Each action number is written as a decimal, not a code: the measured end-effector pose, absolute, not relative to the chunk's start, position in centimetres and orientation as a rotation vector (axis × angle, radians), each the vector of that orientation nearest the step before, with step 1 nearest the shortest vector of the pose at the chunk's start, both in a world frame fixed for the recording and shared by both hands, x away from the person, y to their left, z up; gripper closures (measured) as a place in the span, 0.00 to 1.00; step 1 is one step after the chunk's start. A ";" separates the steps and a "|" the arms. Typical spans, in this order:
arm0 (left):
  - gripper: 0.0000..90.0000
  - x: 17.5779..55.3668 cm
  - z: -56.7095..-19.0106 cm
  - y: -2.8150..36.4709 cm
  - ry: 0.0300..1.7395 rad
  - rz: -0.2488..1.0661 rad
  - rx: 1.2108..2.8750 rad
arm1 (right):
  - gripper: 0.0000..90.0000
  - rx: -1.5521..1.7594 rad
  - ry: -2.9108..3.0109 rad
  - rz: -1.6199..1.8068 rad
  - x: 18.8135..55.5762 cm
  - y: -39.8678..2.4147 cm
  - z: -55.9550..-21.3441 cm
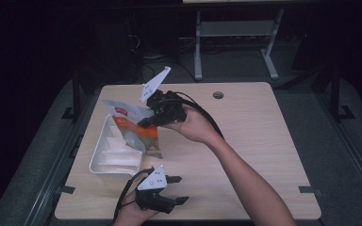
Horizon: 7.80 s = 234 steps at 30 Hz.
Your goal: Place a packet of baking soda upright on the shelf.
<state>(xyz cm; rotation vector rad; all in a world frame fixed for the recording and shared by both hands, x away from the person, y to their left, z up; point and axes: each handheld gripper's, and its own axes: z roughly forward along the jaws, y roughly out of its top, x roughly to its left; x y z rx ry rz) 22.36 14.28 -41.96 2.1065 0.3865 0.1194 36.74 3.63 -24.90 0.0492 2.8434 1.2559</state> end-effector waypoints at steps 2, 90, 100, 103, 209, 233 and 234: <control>0.38 22.3 -42.0 14.3 0.391 0.116 2.105 | 1.00 0.004 2.852 1.257 36.5 4.8 -24.8; 0.30 22.7 -42.1 14.5 0.400 0.112 2.098 | 0.94 0.178 2.992 1.483 39.8 9.7 -37.6; 0.29 22.7 -42.2 14.5 0.401 0.113 2.101 | 0.99 0.219 3.005 1.515 40.2 9.6 -38.2; 0.29 22.7 -42.2 14.5 0.403 0.116 2.102 | 0.97 0.218 3.006 1.522 40.1 9.5 -38.1; 0.25 25.3 -42.6 15.7 0.550 0.182 2.098 | 0.39 0.738 2.815 1.488 37.5 -14.7 -39.3; 0.24 25.4 -42.7 15.7 0.555 0.183 2.109 | 0.36 0.831 2.773 1.482 35.5 -18.5 -40.9; 0.24 25.4 -42.7 15.7 0.556 0.183 2.108 | 0.36 0.834 2.769 1.483 35.4 -18.7 -41.0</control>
